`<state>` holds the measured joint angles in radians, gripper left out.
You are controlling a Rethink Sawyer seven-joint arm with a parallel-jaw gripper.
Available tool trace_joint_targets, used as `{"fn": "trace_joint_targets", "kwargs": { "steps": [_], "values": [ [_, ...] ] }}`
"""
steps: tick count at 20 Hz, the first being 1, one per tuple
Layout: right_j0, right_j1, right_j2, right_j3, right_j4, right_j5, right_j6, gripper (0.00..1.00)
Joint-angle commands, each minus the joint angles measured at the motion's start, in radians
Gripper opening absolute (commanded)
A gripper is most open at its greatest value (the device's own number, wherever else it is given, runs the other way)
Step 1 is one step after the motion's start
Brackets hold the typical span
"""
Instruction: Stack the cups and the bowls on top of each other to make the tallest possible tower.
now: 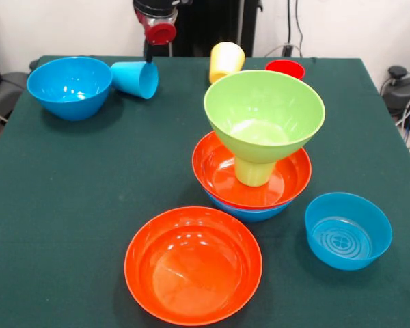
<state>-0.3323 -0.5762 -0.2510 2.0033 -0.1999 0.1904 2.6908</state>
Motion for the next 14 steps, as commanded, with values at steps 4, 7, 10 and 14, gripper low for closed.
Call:
{"fn": "trace_joint_targets", "kwargs": {
  "steps": [4,7,10,14],
  "values": [
    [-0.194,-0.090,0.245,0.115,-0.253,-0.070,-0.177,0.00],
    [-0.193,-0.087,0.245,0.106,-0.290,-0.052,-0.139,0.00],
    [-0.036,-0.076,0.105,0.036,-0.287,0.094,-0.066,0.00],
    [0.147,-0.018,-0.040,-0.071,-0.274,0.247,0.013,0.00]
  ]
}}
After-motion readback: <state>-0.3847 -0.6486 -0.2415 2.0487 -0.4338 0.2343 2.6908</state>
